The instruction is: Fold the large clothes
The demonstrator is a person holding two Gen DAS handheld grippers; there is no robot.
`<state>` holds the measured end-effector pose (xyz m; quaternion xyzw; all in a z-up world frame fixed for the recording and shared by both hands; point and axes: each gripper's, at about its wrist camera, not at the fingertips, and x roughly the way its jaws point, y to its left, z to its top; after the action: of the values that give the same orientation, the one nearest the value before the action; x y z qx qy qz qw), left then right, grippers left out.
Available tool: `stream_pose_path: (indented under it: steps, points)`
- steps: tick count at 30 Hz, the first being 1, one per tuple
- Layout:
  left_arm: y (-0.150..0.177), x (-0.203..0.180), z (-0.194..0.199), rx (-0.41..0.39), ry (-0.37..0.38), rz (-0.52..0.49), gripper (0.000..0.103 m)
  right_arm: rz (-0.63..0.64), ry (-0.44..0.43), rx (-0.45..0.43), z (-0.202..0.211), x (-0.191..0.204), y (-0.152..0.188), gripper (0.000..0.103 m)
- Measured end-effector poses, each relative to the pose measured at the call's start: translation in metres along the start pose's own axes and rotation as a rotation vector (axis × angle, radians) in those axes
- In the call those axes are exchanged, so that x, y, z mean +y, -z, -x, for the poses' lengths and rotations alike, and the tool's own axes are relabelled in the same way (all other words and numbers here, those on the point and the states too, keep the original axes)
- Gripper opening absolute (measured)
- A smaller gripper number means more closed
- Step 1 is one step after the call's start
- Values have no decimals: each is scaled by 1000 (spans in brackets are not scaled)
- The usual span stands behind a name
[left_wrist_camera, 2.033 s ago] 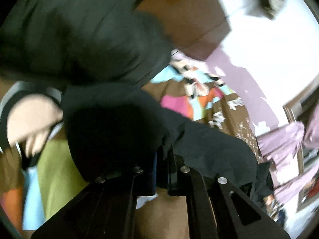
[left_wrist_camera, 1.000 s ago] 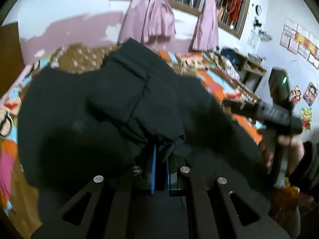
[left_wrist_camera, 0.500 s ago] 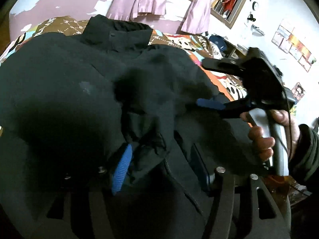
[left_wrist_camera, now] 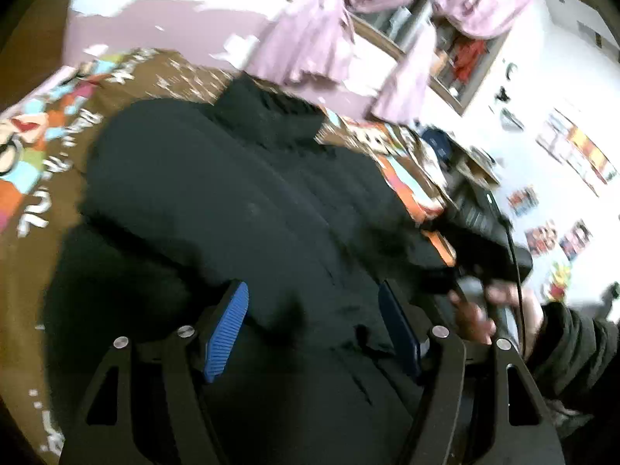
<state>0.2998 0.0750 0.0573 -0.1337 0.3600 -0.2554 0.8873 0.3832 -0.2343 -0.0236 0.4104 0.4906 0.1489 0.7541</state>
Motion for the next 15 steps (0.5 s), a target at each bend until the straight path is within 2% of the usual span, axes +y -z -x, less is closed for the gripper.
stream_pose_path:
  steps: [3, 4, 6, 9, 11, 13, 15]
  points:
    - [-6, 13, 14, -50, -79, 21, 67, 155, 64, -96, 31, 20, -12, 10]
    - [-10, 19, 17, -65, -109, 28, 76, 201, 93, -135, 42, 26, -16, 10]
    - [-14, 31, 25, -95, -146, 52, 87, 265, 149, -216, 61, 36, -28, 9]
    - [-22, 50, 33, -121, -178, 101, 88, 331, 273, -318, 79, 42, -55, 9]
    - [-26, 62, 34, -123, -210, 122, 88, 375, 355, -350, 77, 41, -68, 9]
    - [-32, 74, 32, -113, -249, 141, 88, 417, 419, -345, 67, 38, -74, 10]
    - [-38, 85, 27, -98, -278, 163, 88, 459, 483, -326, 53, 35, -74, 18]
